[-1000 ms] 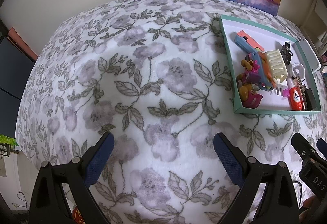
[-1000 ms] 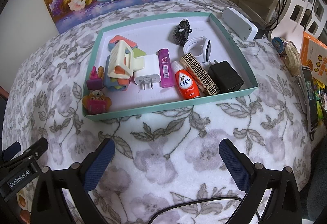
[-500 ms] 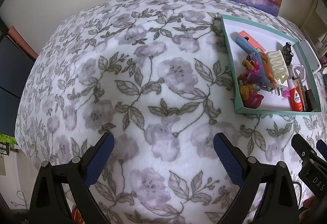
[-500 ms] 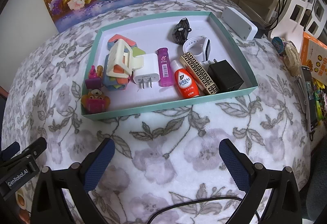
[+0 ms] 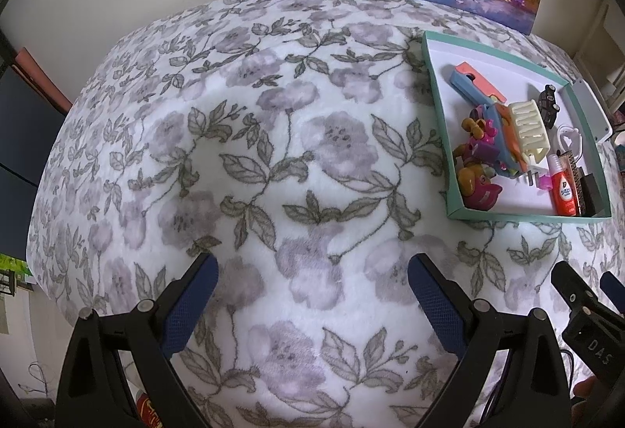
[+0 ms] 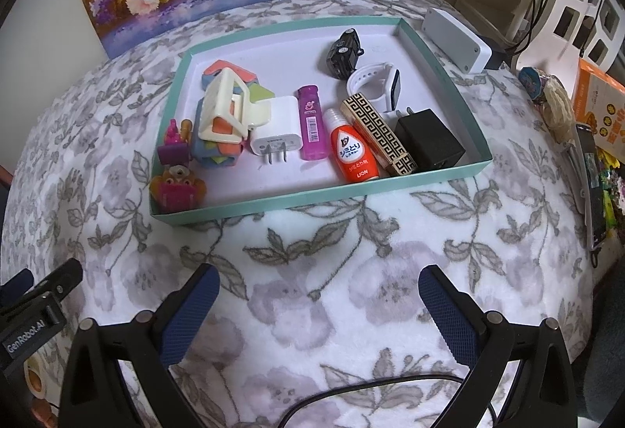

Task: Organize rigid objects

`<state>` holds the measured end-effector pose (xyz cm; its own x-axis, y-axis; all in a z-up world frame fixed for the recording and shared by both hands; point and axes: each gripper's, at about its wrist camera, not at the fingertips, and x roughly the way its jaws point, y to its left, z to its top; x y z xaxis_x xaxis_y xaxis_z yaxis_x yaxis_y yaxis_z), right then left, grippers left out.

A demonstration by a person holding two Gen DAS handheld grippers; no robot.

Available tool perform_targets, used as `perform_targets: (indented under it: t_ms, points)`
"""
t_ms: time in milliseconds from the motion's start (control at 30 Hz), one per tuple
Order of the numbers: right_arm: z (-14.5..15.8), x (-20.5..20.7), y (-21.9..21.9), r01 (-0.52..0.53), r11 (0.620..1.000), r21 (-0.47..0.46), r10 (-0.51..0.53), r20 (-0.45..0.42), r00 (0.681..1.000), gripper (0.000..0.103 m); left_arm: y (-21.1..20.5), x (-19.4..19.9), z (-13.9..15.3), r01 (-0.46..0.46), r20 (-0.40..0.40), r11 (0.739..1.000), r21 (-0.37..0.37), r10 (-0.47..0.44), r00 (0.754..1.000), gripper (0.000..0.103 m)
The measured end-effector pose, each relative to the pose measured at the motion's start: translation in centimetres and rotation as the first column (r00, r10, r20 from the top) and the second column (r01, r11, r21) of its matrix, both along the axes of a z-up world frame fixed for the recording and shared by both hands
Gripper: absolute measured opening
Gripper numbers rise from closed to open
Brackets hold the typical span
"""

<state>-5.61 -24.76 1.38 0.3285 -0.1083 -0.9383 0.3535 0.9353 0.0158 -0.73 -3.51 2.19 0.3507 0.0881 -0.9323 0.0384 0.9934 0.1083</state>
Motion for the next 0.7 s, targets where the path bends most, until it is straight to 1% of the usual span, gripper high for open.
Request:
perform_targets:
  t_ms: [233,500,700]
  points:
    - [-0.42,0.15,0.23,-0.002,1.0,-0.014,0.002,-0.02,1.0,0.103,0.2,0.03,0.37,-0.018,0.009,1.0,-0.015,0.019,1.0,0.098]
    - [-0.32,0.26,0.68,-0.013,1.0,-0.021,0.013,-0.022,1.0,0.103,0.51,0.07,0.17,-0.032,-0.001,0.999,-0.029,0.032,0.999,0.098]
    - [-0.18,0.46,0.76,-0.024,1.0,-0.018,0.023,-0.017,1.0,0.103,0.35,0.07,0.27,-0.024,0.003,0.999,-0.037,0.024,1.0,0.098]
